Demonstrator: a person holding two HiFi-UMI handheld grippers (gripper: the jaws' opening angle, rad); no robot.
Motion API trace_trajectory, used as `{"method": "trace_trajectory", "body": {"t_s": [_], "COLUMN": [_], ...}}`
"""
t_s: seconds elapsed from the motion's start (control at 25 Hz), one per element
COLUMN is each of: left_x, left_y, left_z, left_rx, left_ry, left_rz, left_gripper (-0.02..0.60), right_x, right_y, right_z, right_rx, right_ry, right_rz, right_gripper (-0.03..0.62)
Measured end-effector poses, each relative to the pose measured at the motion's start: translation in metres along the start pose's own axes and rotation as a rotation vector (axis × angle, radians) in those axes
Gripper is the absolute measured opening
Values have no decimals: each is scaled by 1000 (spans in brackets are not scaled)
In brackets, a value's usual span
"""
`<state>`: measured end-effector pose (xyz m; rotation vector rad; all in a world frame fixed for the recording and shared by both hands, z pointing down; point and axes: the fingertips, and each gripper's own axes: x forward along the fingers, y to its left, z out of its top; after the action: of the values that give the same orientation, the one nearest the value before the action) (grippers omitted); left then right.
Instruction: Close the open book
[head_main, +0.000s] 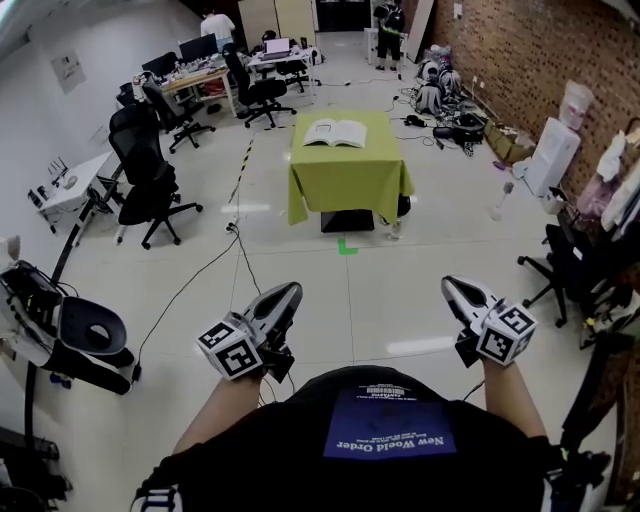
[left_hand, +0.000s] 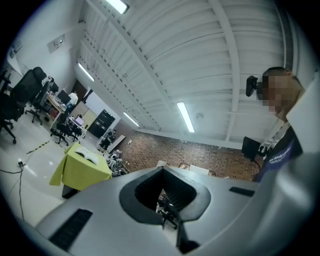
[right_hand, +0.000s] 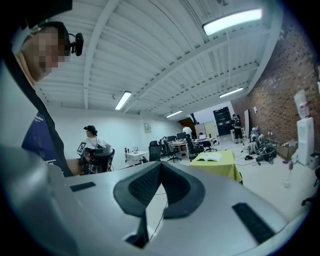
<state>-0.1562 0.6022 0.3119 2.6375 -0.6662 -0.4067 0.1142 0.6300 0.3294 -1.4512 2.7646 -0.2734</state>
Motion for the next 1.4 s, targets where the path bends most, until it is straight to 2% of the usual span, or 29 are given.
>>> {"method": "trace_trajectory", "body": {"t_s": [0.2, 0.4, 0.48, 0.68, 0.84, 1.04, 1.2, 1.4], "left_x": [-16, -14, -8, 25, 70, 133, 177, 203], "left_y": [58, 107, 120, 149, 169, 182, 190, 218], "left_z": [25, 34, 33, 35, 50, 53, 56, 60], "left_rx": [11, -42, -36, -38, -24, -24, -18, -25], "left_ry": [5, -12, 0, -22, -73, -108, -108, -79], "left_rz": [-2, 43, 50, 115, 182, 239, 245, 263], "left_gripper": [-3, -5, -5, -3, -3, -5, -4, -4], "right_x": [65, 113, 127, 167, 206, 228, 244, 270], "right_y": [13, 2, -11, -60, -107, -167, -212, -245], "right_z": [-1, 1, 2, 4, 20, 40, 53, 51], "right_rx": [18, 27, 39, 60, 45, 11, -8, 17], "right_ry": [6, 37, 40, 42, 52, 62, 62, 73], "right_rz": [11, 29, 37, 101, 191, 277, 290, 285], "right_gripper": [-14, -14, -14, -14, -14, -14, -14, -14]}}
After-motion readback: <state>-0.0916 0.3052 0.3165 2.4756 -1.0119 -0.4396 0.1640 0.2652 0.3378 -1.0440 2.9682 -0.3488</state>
